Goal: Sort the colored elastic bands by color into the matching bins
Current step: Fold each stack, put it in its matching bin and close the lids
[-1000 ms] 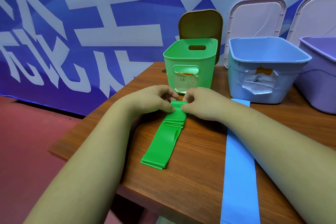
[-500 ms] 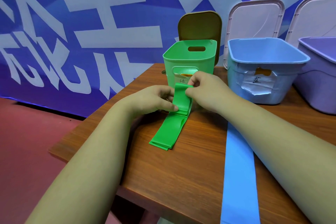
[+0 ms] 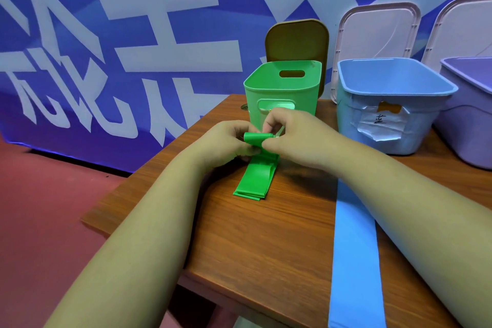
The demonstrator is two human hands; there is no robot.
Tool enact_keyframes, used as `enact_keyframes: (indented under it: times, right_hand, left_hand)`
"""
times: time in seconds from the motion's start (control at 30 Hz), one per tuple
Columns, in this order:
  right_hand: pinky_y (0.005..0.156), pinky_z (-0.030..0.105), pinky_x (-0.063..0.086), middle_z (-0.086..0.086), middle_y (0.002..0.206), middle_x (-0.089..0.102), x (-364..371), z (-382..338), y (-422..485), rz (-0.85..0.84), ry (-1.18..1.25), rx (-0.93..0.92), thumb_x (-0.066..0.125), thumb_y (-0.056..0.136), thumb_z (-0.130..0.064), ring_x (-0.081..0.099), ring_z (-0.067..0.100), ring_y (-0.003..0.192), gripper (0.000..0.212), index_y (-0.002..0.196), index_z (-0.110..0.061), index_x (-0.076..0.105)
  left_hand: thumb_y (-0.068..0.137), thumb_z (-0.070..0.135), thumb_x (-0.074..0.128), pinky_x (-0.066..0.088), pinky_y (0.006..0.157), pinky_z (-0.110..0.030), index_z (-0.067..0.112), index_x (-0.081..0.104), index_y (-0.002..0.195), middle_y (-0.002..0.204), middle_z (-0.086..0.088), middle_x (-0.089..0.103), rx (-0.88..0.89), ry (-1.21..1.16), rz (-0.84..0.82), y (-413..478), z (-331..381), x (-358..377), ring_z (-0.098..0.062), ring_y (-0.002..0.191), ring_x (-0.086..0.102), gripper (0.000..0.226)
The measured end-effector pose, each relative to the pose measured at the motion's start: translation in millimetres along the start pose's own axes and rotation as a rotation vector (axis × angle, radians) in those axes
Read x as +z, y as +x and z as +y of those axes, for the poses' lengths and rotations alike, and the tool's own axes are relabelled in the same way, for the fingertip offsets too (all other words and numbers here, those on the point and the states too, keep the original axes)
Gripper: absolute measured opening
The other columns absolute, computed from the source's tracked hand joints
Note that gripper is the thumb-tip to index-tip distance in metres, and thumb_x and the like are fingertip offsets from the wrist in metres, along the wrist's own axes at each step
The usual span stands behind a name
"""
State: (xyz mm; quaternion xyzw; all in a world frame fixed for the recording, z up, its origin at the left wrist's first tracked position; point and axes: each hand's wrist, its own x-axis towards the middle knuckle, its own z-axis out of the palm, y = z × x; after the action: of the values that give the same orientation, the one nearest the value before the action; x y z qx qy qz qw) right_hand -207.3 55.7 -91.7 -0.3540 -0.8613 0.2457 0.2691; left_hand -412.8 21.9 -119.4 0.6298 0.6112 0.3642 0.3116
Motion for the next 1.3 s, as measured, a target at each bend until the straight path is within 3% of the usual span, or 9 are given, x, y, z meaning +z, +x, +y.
enact_keyframes:
  times: [0.17,0.33,0.43,0.57,0.7,0.83,0.93,1.1,1.3]
  right_hand:
    - [0.062,0.019,0.043,-0.010,0.089,0.067,7.0,-4.4,-7.9,-0.222,-0.081,-0.047,0.078,0.085,-0.024,0.057,-0.002,0.068,0.018,0.097,-0.028,0.065]
    - [0.069,0.026,0.048,-0.010,0.098,0.067,11.2,-8.3,-10.8,-0.344,-0.167,-0.071,0.079,0.085,-0.028,0.061,0.006,0.081,0.022,0.100,-0.031,0.063]
    - [0.072,0.030,0.051,-0.011,0.096,0.067,11.9,-9.8,-13.7,-0.421,-0.213,-0.069,0.080,0.084,-0.034,0.062,0.008,0.084,0.022,0.099,-0.031,0.063]
    - [0.072,0.029,0.048,-0.013,0.095,0.067,6.5,-15.7,-16.7,-0.471,-0.231,-0.049,0.078,0.086,-0.049,0.062,0.006,0.086,0.021,0.095,-0.034,0.067]
    - [0.072,0.028,0.051,-0.015,0.081,0.072,-5.0,-20.3,-15.4,-0.420,-0.205,-0.001,0.068,0.094,-0.045,0.064,0.000,0.074,0.010,0.095,-0.036,0.073]
    - [0.063,0.028,0.045,-0.006,0.077,0.069,-12.3,-16.9,-17.5,-0.205,-0.186,0.070,0.066,0.098,-0.040,0.059,0.009,0.070,0.018,0.093,-0.026,0.075]
    - [0.074,0.030,0.052,-0.005,0.086,0.071,-19.9,-11.8,-30.1,-0.165,-0.273,0.110,0.065,0.097,-0.038,0.064,0.014,0.082,0.017,0.093,-0.025,0.076]
    - [0.080,0.030,0.057,-0.005,0.093,0.075,-50.1,6.5,-61.5,-0.168,-0.378,0.218,0.062,0.095,-0.031,0.068,0.013,0.088,0.017,0.091,-0.024,0.077]
    - [0.085,0.036,0.056,-0.001,0.094,0.074,-84.7,32.1,-95.4,-0.165,-0.475,0.330,0.059,0.095,-0.029,0.065,0.020,0.093,0.019,0.090,-0.019,0.074]
  left_hand:
    - [0.085,-0.003,0.077,0.055,0.081,-0.026,0.020,0.078,0.102,0.100,0.004,0.080,0.006,0.025,-0.073,-3.0,-0.1,-3.4,-0.006,0.090,0.071,0.028]
    - [0.081,-0.013,0.055,0.055,0.083,-0.033,0.017,0.077,0.103,0.104,-0.008,0.079,-0.026,-0.043,-0.147,-4.1,-4.8,-5.5,-0.019,0.090,0.069,0.043]
    - [0.082,-0.009,0.046,0.049,0.067,-0.023,0.018,0.079,0.105,0.091,-0.005,0.074,-0.087,-0.026,-0.109,-3.4,-1.1,-4.2,-0.009,0.073,0.059,0.048]
    - [0.081,0.012,0.058,0.047,0.072,-0.021,0.022,0.078,0.110,0.098,-0.003,0.072,-0.085,0.008,-0.190,-3.7,-0.9,-3.9,-0.007,0.078,0.057,0.037]
    - [0.087,0.011,0.073,0.055,0.093,-0.039,0.021,0.075,0.113,0.111,-0.004,0.077,-0.033,0.110,-0.230,-3.8,-0.9,-2.3,-0.025,0.098,0.070,0.028]
    - [0.088,-0.001,0.067,0.052,0.077,-0.027,0.015,0.073,0.109,0.100,-0.010,0.071,-0.031,0.092,-0.171,-4.2,4.0,3.3,-0.015,0.084,0.062,0.028]
    - [0.086,-0.002,0.067,0.056,0.081,-0.029,0.015,0.075,0.106,0.110,-0.019,0.073,-0.035,0.079,-0.115,-4.6,5.8,6.1,-0.016,0.089,0.066,0.027]
    - [0.088,0.003,0.067,0.057,0.080,-0.033,0.024,0.074,0.104,0.112,-0.010,0.071,-0.053,0.137,-0.032,-10.0,16.1,13.6,-0.015,0.088,0.067,0.027]
    - [0.086,0.002,0.063,0.048,0.062,-0.022,0.028,0.070,0.104,0.105,0.011,0.061,0.026,0.376,0.079,-17.7,59.0,27.1,-0.015,0.085,0.064,0.033]
